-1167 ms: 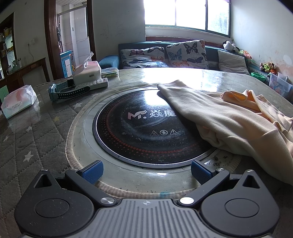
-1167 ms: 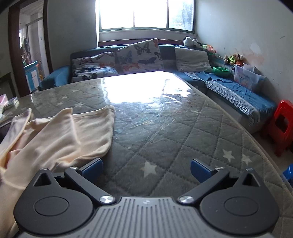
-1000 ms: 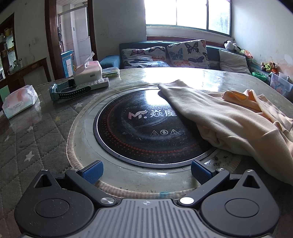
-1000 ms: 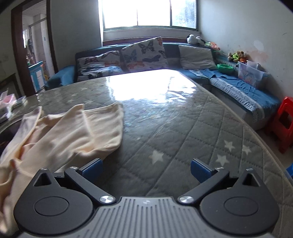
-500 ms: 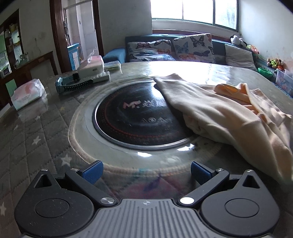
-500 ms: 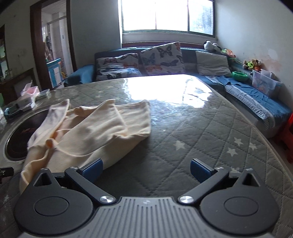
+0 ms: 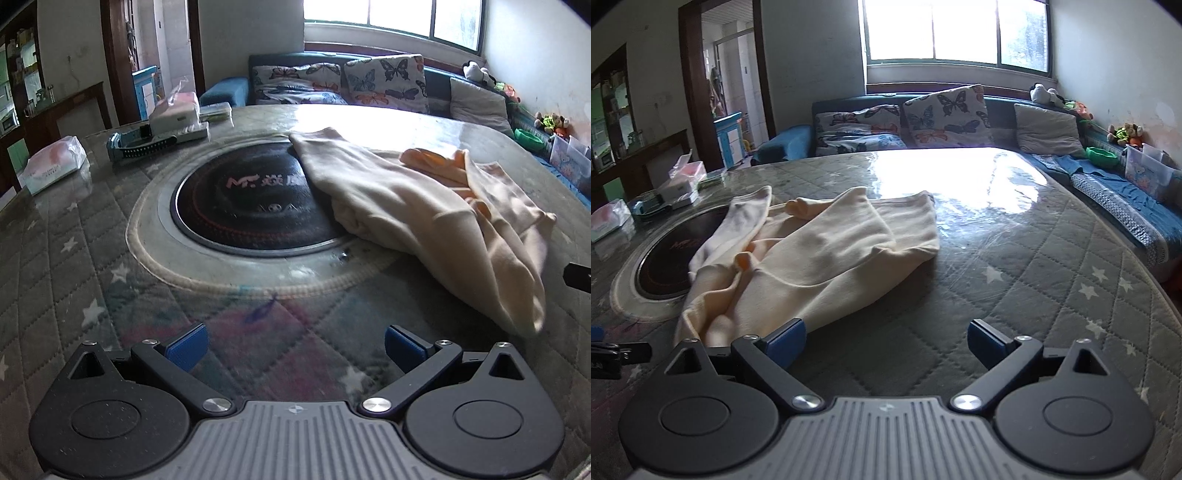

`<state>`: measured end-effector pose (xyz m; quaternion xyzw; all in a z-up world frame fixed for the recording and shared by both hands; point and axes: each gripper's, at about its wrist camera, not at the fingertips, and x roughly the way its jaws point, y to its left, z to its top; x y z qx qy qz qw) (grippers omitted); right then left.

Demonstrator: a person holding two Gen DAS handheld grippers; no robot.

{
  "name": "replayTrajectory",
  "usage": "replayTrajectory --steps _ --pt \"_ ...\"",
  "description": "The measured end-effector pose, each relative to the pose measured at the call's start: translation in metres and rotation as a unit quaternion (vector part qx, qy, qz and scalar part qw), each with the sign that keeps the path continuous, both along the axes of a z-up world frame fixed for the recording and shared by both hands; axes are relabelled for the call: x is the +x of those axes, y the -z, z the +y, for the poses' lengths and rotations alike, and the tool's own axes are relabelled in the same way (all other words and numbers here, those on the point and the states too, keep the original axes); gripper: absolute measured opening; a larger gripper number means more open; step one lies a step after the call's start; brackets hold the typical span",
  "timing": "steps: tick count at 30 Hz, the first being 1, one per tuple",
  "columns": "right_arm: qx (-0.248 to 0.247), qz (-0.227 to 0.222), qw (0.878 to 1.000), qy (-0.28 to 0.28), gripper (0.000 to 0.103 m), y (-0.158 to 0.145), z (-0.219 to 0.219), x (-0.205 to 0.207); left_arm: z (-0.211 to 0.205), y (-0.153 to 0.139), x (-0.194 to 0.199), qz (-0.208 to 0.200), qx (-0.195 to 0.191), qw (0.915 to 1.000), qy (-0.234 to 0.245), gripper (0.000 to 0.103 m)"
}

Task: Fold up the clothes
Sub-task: 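Move both grippers toward the crumpled cream sweatshirt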

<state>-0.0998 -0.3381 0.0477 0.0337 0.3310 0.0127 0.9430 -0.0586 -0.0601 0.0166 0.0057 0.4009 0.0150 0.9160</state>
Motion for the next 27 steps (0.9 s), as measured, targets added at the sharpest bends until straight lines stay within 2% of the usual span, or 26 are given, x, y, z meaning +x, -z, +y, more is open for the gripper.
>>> replayTrajectory --steps 18,27 --pt "-0.01 0.008 1.0 -0.023 0.103 0.001 0.014 -0.017 -0.02 -0.005 -0.013 0.008 -0.003 0.9995 0.03 0.103" --pt "-0.014 0.011 0.999 -0.028 0.103 0.001 0.018 -0.021 -0.024 -0.004 -0.017 0.012 -0.006 0.9991 0.041 0.103"
